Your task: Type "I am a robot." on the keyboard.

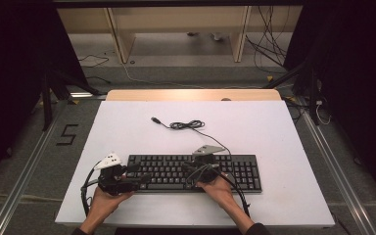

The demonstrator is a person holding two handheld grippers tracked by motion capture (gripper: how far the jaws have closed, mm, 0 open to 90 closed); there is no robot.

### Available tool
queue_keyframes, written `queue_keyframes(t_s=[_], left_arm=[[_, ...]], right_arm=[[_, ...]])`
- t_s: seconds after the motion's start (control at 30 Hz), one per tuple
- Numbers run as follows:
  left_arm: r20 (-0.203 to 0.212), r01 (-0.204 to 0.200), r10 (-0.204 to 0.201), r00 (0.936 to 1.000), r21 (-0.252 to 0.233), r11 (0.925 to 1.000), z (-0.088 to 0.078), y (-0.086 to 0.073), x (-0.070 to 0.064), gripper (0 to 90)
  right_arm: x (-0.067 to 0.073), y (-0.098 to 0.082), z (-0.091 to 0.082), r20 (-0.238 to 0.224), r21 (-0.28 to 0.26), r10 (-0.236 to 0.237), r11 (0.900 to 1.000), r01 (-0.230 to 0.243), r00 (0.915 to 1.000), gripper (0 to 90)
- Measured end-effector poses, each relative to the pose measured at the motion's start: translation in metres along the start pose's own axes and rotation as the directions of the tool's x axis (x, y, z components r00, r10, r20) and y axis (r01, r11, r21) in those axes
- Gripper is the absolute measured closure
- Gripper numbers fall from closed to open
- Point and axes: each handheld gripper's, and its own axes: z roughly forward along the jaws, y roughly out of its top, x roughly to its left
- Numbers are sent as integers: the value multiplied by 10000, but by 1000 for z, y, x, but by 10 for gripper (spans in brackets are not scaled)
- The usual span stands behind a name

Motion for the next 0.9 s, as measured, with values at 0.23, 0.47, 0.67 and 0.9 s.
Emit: queue_keyframes(t_s=[0.23, 0.47, 0.67, 0.9], left_arm=[[11, -63, 63, 10000, -117, 9999, -1, 0, -1, 306], [-51, -39, 38, 10000, -163, 9999, -3, -1, -1, 298], [-64, -47, 46, 10000, -260, 9997, -5, -1, -2, 297], [-85, -45, 42, 10000, -322, 9995, -7, -2, -2, 295]], right_arm=[[11, 0, -11, -666, -504, -277, 9984, 243, 9974, 542], [18, 2, -11, -1037, -595, -327, 9979, 266, 9941, 425], [23, 3, -8, -1236, -529, -354, 9982, 290, 9917, 377], [30, 3, -3, -1493, -466, -559, 9977, 494, 9872, 373]])
